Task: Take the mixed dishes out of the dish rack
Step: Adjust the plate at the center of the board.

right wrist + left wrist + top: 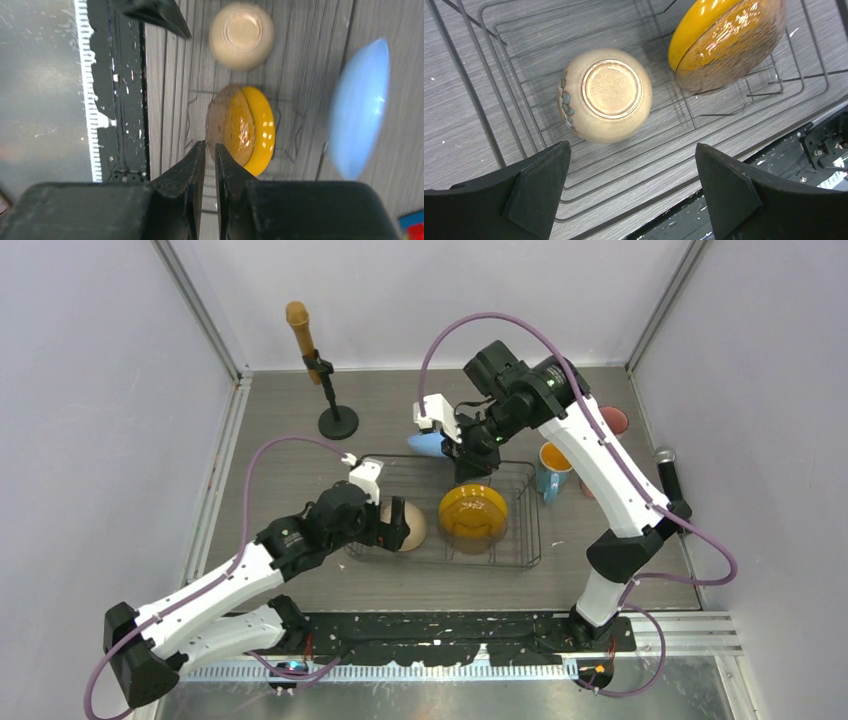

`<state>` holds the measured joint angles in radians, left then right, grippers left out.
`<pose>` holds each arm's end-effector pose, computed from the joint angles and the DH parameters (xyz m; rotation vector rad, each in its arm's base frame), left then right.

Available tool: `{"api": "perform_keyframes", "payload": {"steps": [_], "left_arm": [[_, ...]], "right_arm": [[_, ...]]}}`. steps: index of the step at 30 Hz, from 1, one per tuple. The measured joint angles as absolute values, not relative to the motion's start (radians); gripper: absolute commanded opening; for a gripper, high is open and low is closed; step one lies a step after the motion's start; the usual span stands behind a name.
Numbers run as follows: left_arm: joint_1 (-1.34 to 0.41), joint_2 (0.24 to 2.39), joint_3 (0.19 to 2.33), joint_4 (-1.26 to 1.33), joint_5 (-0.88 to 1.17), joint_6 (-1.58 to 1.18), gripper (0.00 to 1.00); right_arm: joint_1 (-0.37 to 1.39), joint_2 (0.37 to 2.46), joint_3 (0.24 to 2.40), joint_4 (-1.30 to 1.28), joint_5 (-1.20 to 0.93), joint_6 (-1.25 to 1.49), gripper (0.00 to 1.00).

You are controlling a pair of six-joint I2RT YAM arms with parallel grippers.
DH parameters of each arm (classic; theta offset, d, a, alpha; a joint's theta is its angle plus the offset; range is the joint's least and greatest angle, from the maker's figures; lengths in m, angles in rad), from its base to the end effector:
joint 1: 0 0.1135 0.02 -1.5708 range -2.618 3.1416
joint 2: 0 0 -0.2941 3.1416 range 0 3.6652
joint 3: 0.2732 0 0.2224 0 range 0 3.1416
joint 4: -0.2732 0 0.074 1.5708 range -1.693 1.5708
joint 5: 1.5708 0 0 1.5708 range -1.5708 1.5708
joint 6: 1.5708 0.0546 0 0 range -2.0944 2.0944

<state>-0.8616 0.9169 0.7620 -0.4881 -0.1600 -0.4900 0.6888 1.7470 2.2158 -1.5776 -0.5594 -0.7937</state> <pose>0.1136 -0.1190 0.2965 0.3288 2.2407 -0.5666 0.2048 0.2061 0.4457 -1.8625 1.7777 0.7052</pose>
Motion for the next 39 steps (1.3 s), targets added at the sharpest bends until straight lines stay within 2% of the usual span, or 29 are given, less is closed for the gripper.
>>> {"api": "perform_keyframes", "payload": {"steps": [2,4,6,7,8,9,10,12,19,23,33,39], "left_arm": [[-0.862,0.890,0.762,-0.488,-0.165,-0.490,1.00],[-0.862,0.862,0.762,-0.489,-0.169,-0.493,1.00],[-0.862,0.839,0.762,-0.490,-0.178,-0.494,1.00],[-0.862,0.831,0.761,-0.490,-0.183,-0.495,1.00],[-0.862,0.823,0.761,-0.491,-0.188,-0.496,1.00],[-0.862,0.816,0.761,-0.492,-0.194,-0.498,1.00],[-0.862,0.811,0.761,-0.494,-0.200,-0.500,1.00],[-0.862,0.801,0.761,-0.505,-0.210,-0.506,1.00],[-0.862,0.764,0.736,-0.522,-0.231,-0.531,1.00],[-0.862,0.759,0.734,-0.537,-0.250,-0.543,1.00],[-0.862,0.755,0.723,-0.543,-0.277,-0.543,1.00],[-0.862,0.776,0.721,-0.533,-0.276,-0.542,1.00]], "right_arm": [[0.692,1.741,2.180,-1.574,-0.516,-0.757,0.20],[0.694,1.731,2.111,-1.522,-0.422,-0.664,0.26],[0.695,1.713,2.024,-1.397,-0.286,-0.549,0.47],[0.694,1.702,1.974,-1.319,-0.207,-0.484,0.64],[0.691,1.689,1.919,-1.231,-0.130,-0.423,0.67],[0.685,1.676,1.869,-1.150,-0.057,-0.363,0.76],[0.676,1.665,1.822,-1.072,0.001,-0.314,0.90],[0.649,1.643,1.750,-0.936,0.076,-0.213,0.98],[0.495,1.644,1.699,-0.665,0.232,0.149,1.00],[0.411,1.669,1.678,-0.587,0.223,0.275,1.00],[0.385,1.670,1.520,-0.512,-0.096,0.241,1.00],[0.392,1.568,1.404,-0.540,-0.276,0.172,1.00]]}}
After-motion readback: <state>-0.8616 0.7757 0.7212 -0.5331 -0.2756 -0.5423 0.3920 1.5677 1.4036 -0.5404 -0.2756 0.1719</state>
